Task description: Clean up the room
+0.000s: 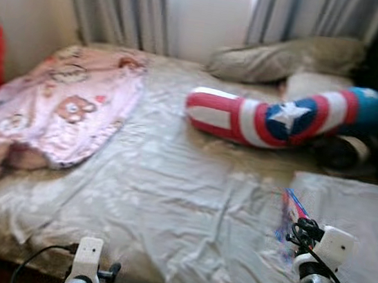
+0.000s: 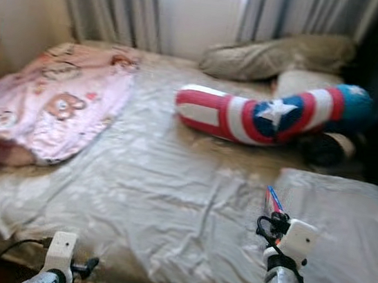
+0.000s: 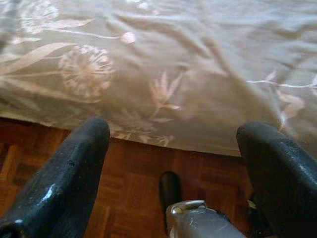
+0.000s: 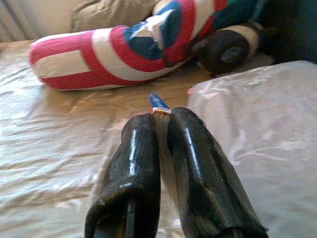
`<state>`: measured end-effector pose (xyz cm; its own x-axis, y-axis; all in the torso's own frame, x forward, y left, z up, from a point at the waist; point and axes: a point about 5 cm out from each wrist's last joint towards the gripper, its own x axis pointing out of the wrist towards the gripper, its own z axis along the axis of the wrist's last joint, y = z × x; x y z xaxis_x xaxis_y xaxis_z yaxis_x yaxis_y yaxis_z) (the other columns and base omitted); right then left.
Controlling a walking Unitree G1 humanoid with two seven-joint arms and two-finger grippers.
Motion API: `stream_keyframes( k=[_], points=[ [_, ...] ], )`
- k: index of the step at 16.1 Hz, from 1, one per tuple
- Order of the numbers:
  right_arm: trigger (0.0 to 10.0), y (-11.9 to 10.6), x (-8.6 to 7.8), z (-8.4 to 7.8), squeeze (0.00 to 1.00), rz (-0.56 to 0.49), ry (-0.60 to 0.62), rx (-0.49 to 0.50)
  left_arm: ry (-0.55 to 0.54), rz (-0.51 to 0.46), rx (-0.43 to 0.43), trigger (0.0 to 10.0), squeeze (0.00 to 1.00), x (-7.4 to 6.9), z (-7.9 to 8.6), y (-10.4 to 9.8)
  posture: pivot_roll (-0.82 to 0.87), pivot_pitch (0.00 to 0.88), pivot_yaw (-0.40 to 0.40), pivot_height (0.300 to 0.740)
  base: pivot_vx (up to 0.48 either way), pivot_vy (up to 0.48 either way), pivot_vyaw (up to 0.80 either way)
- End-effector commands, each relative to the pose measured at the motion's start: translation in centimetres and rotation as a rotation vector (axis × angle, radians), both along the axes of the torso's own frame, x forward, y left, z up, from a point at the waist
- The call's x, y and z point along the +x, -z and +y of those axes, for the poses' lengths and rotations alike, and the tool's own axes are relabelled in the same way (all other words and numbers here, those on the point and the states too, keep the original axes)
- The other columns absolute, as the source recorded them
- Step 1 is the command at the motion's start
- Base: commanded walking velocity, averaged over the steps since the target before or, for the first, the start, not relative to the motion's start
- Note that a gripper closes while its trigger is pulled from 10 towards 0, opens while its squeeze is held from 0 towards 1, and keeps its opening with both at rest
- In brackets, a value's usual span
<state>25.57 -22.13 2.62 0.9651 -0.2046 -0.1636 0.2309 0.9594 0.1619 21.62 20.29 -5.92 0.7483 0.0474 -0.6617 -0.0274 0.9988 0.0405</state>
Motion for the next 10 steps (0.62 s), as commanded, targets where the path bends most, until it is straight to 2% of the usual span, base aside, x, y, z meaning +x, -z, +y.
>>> stream_keyframes(
  k=[1,10],
  points=[
    [10.0,-1.04,0.66,0.38,0.0,-0.052,-0.026,-0.003,-0.009,0.011,-0.001,10.0,0.0,-0.11,0.25,0.06,-0.04,0.0,-0.014,0.74,0.0,0.0,0.0],
    [10.0,-0.66,0.48,1.32,0.0,-0.035,-0.085,0.006,-0.012,0.012,-0.011,10.0,0.0,-0.18,0.17,0.11,-0.04,0.0,-0.014,0.74,0.0,0.0,0.0]
  ],
)
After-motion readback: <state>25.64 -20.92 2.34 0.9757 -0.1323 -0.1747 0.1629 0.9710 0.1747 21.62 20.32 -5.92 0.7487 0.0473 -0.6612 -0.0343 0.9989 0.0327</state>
